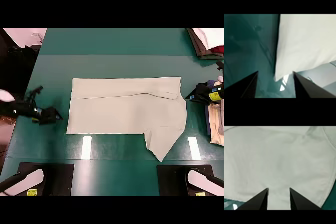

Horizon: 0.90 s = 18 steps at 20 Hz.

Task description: Fold the shirts.

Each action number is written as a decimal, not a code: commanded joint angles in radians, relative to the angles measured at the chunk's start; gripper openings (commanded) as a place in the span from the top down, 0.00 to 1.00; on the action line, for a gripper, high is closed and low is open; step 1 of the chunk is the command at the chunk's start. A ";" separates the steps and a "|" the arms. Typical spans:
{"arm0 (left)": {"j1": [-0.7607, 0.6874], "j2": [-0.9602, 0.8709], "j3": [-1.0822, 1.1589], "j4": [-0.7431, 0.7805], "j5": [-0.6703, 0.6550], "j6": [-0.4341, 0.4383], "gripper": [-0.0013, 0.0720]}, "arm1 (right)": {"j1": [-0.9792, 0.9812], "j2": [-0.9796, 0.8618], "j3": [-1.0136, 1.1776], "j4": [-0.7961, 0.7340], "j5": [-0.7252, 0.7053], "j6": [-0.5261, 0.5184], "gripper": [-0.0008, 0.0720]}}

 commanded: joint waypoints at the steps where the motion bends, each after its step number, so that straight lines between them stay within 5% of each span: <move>1: 0.006 0.090 -0.196 -0.036 0.039 0.006 0.30 | -0.013 0.089 -0.092 0.020 -0.028 -0.012 0.57; 6: -0.079 0.090 -0.227 -0.059 0.101 0.030 0.30 | -0.013 0.101 -0.094 0.021 -0.015 -0.011 0.57; 13: -0.157 0.090 -0.227 -0.077 0.227 -0.049 0.31 | -0.013 0.101 -0.094 0.020 0.019 -0.011 0.57; 14: -0.157 0.090 -0.227 -0.080 0.227 -0.049 0.46 | -0.013 0.101 -0.094 0.019 0.024 -0.011 0.57; 15: -0.157 0.090 -0.227 -0.089 0.228 -0.047 0.83 | -0.013 0.101 -0.094 0.015 0.032 -0.011 0.57; 16: -0.157 0.090 -0.227 -0.102 0.227 -0.047 0.95 | -0.013 0.101 -0.094 0.012 0.046 -0.011 0.57; 18: -0.157 0.090 -0.220 -0.119 0.225 -0.040 0.95 | -0.013 0.102 -0.101 -0.034 0.077 -0.011 0.57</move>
